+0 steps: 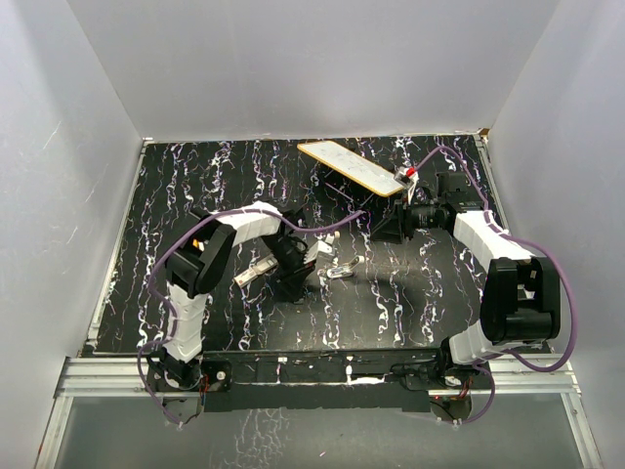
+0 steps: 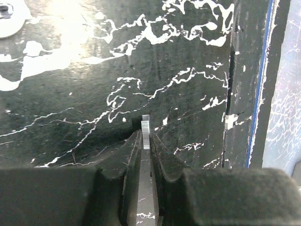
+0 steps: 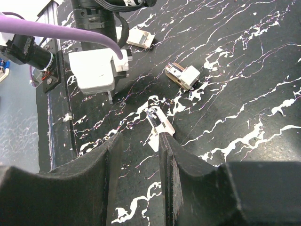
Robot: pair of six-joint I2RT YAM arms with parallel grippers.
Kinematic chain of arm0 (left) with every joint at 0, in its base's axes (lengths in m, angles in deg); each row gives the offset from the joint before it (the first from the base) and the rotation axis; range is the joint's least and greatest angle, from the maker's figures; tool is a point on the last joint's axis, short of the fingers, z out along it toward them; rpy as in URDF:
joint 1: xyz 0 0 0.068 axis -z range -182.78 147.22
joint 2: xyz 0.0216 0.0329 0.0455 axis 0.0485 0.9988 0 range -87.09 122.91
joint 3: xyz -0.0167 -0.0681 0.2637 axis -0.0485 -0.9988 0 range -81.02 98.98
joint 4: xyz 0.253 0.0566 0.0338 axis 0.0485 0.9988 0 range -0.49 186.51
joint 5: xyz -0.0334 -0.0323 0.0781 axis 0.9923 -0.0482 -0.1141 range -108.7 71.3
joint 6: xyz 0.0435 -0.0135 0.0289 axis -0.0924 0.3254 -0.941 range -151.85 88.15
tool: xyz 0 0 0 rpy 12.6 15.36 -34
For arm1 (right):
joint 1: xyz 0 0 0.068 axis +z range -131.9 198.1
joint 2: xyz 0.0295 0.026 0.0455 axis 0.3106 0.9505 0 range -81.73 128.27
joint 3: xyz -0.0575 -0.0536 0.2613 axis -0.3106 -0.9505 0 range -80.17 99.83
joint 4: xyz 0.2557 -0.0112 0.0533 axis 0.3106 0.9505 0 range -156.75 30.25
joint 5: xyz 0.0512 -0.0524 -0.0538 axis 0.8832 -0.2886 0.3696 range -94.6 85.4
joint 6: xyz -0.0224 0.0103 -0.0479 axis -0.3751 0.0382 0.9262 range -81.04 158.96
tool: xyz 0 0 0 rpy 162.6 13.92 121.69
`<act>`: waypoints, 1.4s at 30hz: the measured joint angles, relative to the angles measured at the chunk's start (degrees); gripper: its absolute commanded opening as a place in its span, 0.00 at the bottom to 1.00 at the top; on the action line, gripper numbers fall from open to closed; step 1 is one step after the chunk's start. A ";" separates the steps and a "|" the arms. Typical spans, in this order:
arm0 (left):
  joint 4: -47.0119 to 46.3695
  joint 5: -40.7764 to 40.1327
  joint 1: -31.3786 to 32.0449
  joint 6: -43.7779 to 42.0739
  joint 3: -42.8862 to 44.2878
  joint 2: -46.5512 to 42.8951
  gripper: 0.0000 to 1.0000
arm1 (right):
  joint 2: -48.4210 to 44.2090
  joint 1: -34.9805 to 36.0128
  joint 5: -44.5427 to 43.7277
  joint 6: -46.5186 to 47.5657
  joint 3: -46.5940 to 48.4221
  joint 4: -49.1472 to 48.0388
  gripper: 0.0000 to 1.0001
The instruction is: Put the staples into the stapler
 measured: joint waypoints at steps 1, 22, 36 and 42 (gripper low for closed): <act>0.20 -0.26 0.00 0.46 0.50 0.35 0.16 | 0.00 0.00 0.00 0.00 0.00 0.02 0.39; -11.23 -7.74 0.13 7.54 -8.02 -10.47 0.48 | 0.00 0.00 0.00 0.00 -0.44 -0.02 0.39; -34.69 -18.12 8.92 18.43 -24.04 -23.96 0.51 | -0.04 -2.56 -0.68 0.04 -0.44 -0.02 0.39; -37.73 -21.81 10.29 19.87 -24.04 -23.74 0.50 | -0.22 -3.37 -0.63 0.04 -0.48 -0.02 0.39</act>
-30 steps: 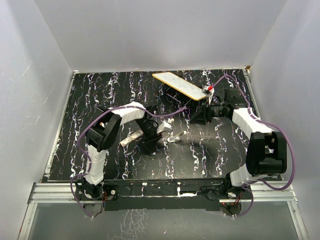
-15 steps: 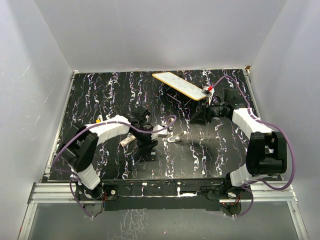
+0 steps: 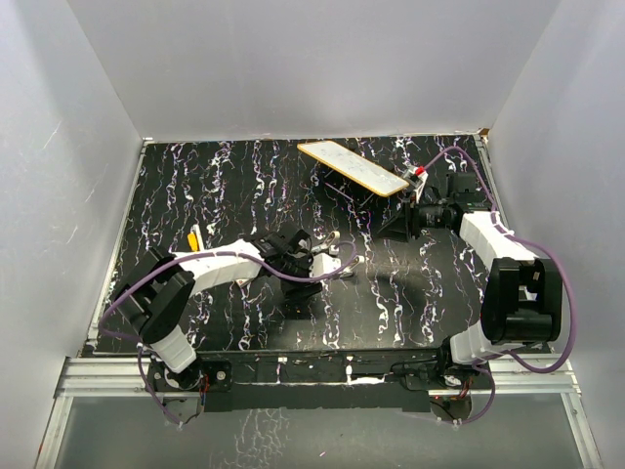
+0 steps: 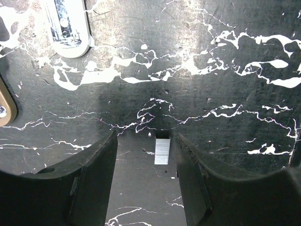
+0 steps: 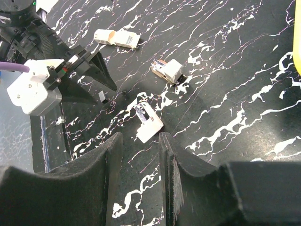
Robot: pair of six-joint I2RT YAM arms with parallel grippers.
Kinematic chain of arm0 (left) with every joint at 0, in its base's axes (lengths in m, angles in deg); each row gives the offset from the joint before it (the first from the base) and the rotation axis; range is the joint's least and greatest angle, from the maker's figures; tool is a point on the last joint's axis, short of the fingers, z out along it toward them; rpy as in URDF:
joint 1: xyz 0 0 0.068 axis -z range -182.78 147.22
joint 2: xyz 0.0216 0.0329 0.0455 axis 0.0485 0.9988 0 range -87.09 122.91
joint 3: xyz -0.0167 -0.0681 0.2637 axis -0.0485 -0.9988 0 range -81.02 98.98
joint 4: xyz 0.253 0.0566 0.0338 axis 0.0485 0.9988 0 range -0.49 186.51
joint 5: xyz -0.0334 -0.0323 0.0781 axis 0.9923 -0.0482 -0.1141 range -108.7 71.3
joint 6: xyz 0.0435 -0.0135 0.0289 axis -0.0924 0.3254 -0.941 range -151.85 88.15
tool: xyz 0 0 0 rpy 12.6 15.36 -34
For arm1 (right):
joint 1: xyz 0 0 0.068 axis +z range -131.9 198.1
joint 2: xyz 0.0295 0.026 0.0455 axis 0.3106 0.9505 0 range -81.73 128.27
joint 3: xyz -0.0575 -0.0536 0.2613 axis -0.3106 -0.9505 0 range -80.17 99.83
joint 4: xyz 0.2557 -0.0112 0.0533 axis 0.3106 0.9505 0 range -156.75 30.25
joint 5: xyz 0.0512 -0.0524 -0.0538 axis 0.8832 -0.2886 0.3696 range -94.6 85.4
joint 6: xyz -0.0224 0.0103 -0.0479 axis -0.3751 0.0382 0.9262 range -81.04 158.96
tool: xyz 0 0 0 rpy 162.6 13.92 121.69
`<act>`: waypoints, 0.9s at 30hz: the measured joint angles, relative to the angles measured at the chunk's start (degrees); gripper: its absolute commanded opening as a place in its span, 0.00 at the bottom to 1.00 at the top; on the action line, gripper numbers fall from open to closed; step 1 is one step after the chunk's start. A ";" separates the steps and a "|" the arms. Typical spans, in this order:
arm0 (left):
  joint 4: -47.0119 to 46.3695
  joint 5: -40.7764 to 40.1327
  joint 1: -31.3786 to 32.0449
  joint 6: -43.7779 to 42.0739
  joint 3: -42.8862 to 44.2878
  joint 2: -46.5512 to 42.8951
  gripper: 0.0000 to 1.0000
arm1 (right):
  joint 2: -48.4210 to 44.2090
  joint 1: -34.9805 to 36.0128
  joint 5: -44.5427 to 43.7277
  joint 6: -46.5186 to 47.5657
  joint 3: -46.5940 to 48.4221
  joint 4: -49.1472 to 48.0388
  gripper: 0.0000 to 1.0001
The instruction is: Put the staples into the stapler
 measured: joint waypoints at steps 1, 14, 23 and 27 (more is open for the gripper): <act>-0.13 -0.48 0.22 0.04 -0.02 0.00 0.50 | -0.04 -0.02 0.00 0.00 0.00 0.00 0.39; -0.68 -4.33 2.82 0.13 -1.73 0.00 0.41 | -0.17 -0.09 0.00 0.00 0.00 0.02 0.39; -0.55 -4.48 3.34 0.61 -1.73 0.00 0.32 | -0.17 -0.39 0.00 0.00 0.00 0.00 0.39; -0.68 -4.63 3.37 0.90 -1.81 0.00 0.29 | -0.17 -0.39 0.02 0.00 0.00 0.00 0.40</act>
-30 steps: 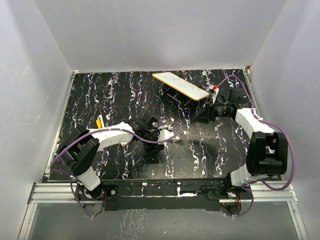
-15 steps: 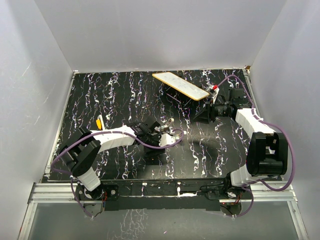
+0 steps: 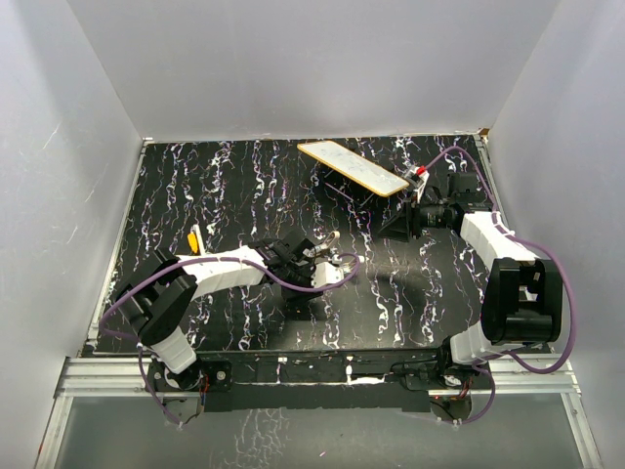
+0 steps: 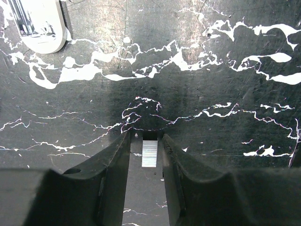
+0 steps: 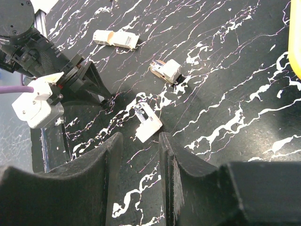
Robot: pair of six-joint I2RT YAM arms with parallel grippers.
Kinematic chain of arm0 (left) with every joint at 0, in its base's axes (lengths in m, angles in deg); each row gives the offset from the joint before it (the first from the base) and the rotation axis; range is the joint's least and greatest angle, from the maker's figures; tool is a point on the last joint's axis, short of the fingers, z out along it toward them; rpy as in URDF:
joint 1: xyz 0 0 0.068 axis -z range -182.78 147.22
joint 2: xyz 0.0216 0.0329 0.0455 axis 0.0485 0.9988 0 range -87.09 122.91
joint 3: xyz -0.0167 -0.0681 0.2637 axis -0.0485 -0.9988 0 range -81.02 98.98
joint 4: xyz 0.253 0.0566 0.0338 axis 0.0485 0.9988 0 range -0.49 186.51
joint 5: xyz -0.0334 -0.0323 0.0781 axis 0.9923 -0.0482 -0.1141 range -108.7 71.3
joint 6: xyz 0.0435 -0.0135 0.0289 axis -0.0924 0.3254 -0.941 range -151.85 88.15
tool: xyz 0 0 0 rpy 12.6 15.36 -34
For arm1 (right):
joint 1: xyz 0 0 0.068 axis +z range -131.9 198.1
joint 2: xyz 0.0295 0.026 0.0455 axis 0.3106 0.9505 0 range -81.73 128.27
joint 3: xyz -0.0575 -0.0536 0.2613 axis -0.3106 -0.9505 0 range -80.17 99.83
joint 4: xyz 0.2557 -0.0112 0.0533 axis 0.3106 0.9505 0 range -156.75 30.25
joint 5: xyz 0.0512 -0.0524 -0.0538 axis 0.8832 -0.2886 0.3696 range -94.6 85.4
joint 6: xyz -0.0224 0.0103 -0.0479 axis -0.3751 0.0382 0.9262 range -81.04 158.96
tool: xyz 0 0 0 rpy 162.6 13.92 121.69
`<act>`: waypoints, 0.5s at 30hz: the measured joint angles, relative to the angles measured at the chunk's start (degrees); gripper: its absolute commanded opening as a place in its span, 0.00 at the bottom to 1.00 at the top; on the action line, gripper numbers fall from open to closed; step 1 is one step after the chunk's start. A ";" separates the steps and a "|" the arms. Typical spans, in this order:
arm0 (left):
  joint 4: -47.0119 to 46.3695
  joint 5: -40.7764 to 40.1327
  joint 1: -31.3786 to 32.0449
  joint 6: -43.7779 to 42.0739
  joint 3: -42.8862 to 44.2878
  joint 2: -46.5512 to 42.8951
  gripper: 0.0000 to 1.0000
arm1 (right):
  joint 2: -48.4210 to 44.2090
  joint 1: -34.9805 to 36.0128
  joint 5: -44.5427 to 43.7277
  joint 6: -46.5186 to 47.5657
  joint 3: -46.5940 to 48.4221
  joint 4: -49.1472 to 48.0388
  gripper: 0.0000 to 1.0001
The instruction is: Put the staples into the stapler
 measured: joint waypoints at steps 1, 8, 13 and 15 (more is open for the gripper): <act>0.00 0.00 0.00 0.04 0.00 0.00 0.28 | 0.00 0.00 -0.02 0.00 0.00 0.00 0.40; 0.24 0.02 0.15 0.13 0.00 0.00 0.20 | 0.00 0.00 -0.02 -0.02 0.00 0.00 0.39; 0.46 0.04 0.22 0.11 0.00 0.00 0.14 | 0.00 0.00 -0.02 0.00 0.00 0.02 0.40; 0.48 0.07 0.22 0.13 0.00 -0.02 0.11 | 0.00 0.00 -0.02 0.00 0.00 0.02 0.40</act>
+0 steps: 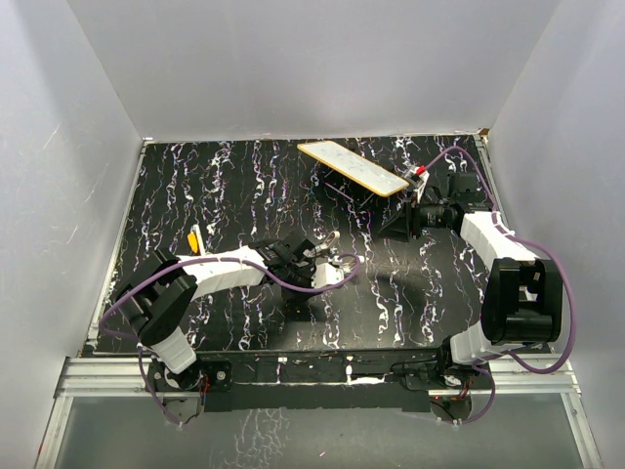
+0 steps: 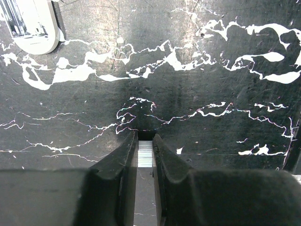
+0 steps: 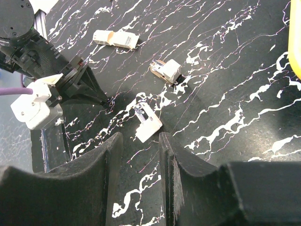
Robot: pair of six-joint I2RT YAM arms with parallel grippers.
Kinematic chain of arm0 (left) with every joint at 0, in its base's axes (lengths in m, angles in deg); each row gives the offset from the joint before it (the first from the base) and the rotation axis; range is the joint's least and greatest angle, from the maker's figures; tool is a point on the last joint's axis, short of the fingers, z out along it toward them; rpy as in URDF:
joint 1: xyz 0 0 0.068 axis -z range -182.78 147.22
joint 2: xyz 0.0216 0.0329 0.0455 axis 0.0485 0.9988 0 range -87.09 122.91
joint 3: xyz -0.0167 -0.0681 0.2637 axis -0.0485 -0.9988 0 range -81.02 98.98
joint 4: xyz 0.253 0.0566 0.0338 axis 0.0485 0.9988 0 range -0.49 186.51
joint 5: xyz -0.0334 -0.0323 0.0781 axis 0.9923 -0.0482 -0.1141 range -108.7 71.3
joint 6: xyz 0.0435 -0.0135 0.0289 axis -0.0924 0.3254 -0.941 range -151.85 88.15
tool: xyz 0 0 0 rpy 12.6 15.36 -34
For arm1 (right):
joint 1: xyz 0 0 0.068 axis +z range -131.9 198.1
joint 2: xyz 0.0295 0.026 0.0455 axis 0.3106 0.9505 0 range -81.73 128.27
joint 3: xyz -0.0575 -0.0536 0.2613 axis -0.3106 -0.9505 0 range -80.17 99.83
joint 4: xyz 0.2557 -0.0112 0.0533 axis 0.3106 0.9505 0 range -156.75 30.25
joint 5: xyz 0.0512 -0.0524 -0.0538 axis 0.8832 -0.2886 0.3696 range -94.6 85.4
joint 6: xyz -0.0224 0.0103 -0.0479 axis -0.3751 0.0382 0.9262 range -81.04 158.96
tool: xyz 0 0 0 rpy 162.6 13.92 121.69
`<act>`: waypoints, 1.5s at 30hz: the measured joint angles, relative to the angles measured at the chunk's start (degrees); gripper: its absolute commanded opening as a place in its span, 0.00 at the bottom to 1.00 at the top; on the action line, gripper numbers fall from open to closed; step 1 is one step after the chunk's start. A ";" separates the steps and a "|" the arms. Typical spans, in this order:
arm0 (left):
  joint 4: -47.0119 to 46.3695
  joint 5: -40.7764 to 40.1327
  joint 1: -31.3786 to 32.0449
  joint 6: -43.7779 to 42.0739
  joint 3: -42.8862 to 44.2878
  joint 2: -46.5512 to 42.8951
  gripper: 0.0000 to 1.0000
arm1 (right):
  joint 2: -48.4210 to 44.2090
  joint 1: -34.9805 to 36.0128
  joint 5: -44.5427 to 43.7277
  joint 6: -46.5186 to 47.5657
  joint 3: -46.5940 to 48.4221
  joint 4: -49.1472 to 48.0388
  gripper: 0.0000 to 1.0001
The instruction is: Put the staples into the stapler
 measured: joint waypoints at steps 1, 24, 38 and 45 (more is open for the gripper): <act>0.02 0.00 0.00 0.04 0.00 0.00 0.09 | 0.00 0.00 0.00 0.00 0.00 -0.02 0.39; 3.96 0.00 0.02 1.86 3.78 -0.04 0.06 | 0.00 -0.37 0.00 0.00 0.00 -0.02 0.40; 4.00 3.15 -5.16 3.45 11.50 -0.04 0.04 | -0.20 -0.50 0.00 0.00 0.00 -0.04 0.40; -3.28 7.26 -12.17 6.73 15.80 1.55 0.04 | -0.22 -0.76 0.00 0.00 0.00 -0.04 0.40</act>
